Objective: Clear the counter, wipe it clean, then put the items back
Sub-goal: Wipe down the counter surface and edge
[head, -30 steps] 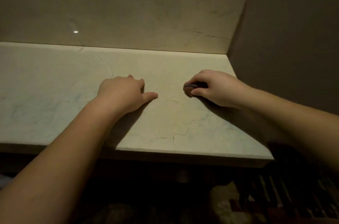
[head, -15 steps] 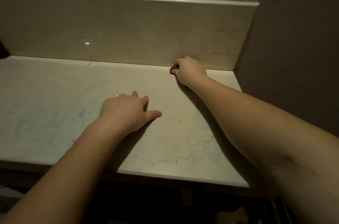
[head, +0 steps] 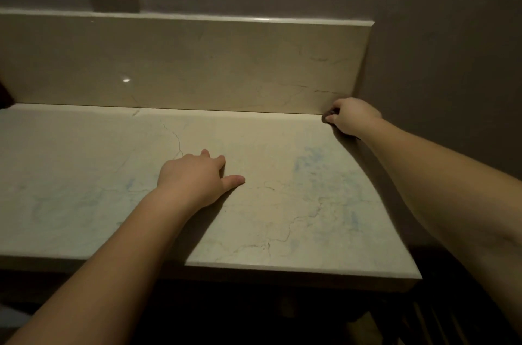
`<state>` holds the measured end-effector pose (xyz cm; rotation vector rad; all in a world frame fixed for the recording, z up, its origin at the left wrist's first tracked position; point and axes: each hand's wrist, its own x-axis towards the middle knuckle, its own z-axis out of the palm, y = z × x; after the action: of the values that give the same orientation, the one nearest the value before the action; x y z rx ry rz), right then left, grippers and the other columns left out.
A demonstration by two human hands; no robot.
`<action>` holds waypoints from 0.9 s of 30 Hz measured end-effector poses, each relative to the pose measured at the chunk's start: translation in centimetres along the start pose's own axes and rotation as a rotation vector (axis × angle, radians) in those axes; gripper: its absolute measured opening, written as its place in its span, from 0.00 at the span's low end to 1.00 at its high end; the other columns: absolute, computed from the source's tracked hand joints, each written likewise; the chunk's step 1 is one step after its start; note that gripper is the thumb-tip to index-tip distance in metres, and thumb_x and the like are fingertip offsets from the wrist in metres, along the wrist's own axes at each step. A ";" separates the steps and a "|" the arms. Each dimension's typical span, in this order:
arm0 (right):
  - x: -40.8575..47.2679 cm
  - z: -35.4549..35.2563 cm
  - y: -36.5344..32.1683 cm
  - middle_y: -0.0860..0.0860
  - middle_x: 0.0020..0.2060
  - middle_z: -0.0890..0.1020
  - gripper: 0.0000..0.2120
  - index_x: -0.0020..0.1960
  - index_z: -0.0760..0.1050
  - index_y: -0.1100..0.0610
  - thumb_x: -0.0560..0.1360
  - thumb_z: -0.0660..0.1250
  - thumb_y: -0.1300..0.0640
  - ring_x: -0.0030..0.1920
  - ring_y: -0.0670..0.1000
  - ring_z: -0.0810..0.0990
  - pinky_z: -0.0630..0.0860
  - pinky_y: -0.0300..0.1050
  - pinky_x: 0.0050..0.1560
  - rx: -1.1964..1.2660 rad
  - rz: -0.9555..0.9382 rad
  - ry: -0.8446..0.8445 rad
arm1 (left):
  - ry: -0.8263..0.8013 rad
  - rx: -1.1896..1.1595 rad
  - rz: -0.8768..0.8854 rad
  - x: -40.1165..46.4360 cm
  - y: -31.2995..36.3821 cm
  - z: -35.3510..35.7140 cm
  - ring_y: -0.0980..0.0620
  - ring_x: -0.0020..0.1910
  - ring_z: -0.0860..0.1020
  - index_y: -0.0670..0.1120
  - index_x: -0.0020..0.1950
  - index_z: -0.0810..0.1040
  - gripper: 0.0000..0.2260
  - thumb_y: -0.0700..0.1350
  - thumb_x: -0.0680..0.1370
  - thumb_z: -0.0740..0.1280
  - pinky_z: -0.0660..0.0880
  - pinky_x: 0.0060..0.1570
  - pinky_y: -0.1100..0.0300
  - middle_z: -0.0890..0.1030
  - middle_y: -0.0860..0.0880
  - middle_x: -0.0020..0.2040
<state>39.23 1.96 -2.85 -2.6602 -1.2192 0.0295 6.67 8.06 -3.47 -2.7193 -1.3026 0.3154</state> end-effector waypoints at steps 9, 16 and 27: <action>0.2 -0.4 0.7 0.51 0.45 0.79 0.10 0.48 0.75 0.51 0.75 0.68 0.45 0.45 0.53 0.74 0.67 0.44 0.38 0.046 0.044 -0.008 | 0.043 0.003 0.011 0.1 -0.1 0.6 0.46 0.60 0.74 0.55 0.71 0.66 0.31 0.72 0.76 0.48 0.69 0.39 0.55 0.70 0.49 0.69; 0.0 1.7 -1.2 0.56 0.54 0.75 0.14 0.54 0.77 0.56 0.77 0.64 0.46 0.55 0.59 0.75 0.70 0.49 0.46 -0.019 0.010 0.183 | 0.045 0.022 0.038 0.5 -0.1 0.5 0.47 0.54 0.76 0.54 0.68 0.68 0.31 0.72 0.75 0.48 0.76 0.41 0.55 0.73 0.49 0.64; -3.3 0.5 1.7 0.51 0.50 0.75 0.13 0.59 0.78 0.53 0.78 0.64 0.49 0.53 0.53 0.73 0.67 0.45 0.49 0.084 -0.289 0.051 | -0.002 0.038 0.015 0.3 0.1 0.0 0.45 0.63 0.74 0.56 0.73 0.64 0.32 0.72 0.75 0.48 0.71 0.42 0.54 0.67 0.49 0.73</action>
<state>38.24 -1.51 -3.88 -2.3753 -1.5356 -0.0319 6.92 8.23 -3.53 -2.6994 -1.2644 0.3412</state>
